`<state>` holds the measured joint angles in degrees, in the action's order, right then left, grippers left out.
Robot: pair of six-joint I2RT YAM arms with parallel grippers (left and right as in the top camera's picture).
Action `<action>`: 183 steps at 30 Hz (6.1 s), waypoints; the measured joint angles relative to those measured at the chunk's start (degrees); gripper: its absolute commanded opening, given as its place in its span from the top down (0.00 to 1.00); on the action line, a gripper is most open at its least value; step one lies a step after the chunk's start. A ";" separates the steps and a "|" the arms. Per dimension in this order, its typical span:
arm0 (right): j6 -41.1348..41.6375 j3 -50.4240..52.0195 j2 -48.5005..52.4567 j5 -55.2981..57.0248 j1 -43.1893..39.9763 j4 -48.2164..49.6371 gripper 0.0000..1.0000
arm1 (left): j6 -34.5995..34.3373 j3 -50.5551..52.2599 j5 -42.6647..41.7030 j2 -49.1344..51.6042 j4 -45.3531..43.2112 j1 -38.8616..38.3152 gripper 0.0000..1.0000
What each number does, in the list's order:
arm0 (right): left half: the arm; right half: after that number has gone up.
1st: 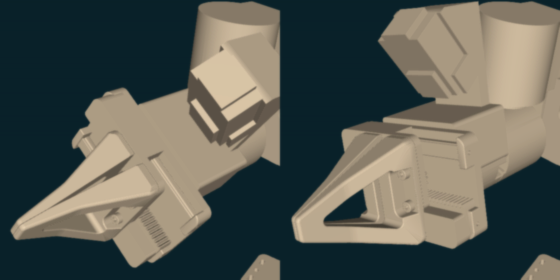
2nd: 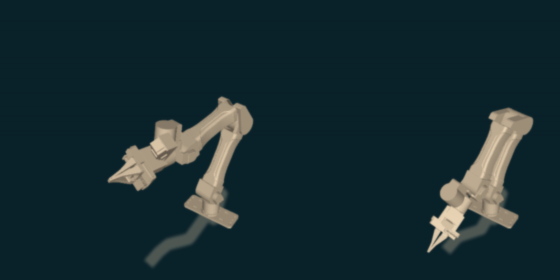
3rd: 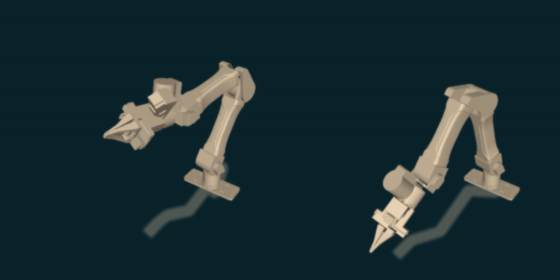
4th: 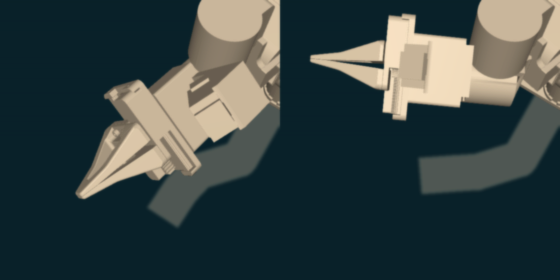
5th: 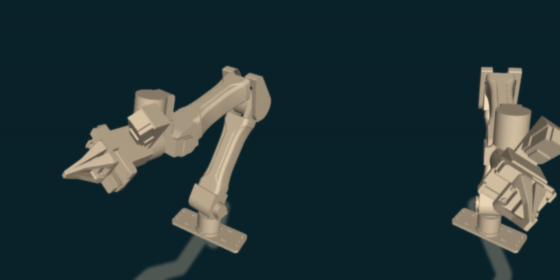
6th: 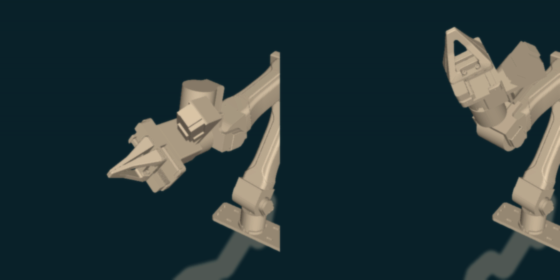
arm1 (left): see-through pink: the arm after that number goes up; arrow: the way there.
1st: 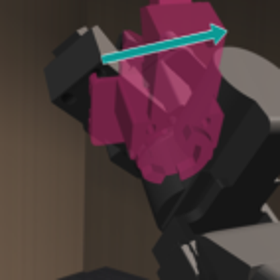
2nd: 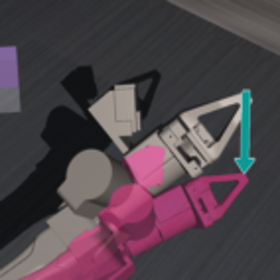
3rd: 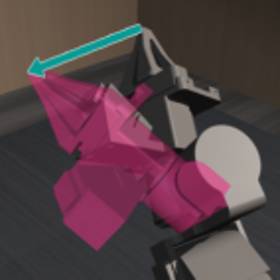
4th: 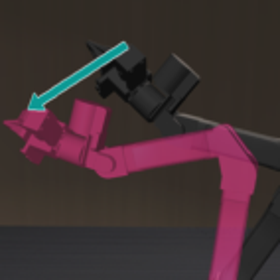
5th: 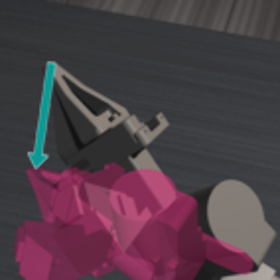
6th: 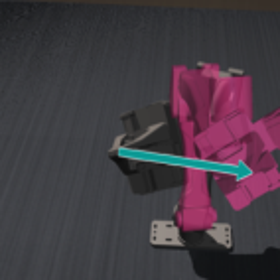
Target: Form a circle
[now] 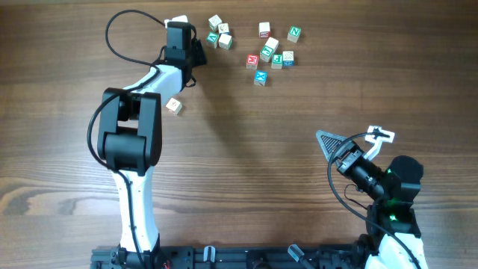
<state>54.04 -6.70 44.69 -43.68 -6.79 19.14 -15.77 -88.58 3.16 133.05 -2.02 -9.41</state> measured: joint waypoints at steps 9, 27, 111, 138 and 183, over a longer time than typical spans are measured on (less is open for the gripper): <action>1.42 0.00 0.11 -0.28 0.00 0.00 0.00 | -1.01 -0.24 0.00 -13.88 16.11 0.00 0.81; 1.42 0.00 0.11 -1.84 0.00 -0.02 0.00 | -20.68 -0.66 -0.35 -23.76 59.56 -11.17 0.95; -23.02 -71.34 72.43 42.69 31.04 -30.82 0.10 | -25.20 15.10 23.52 -63.28 62.42 0.70 0.00; -22.67 -72.11 76.96 52.63 34.99 -28.24 0.76 | -25.20 15.10 23.78 -63.21 62.03 4.96 0.00; -35.36 -71.65 78.14 38.14 57.66 -21.46 0.50 | -25.20 15.13 -0.09 -63.21 62.69 30.38 0.00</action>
<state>18.68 -78.35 122.83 -5.54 50.87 -2.33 -40.97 -73.45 3.07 69.84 60.66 20.97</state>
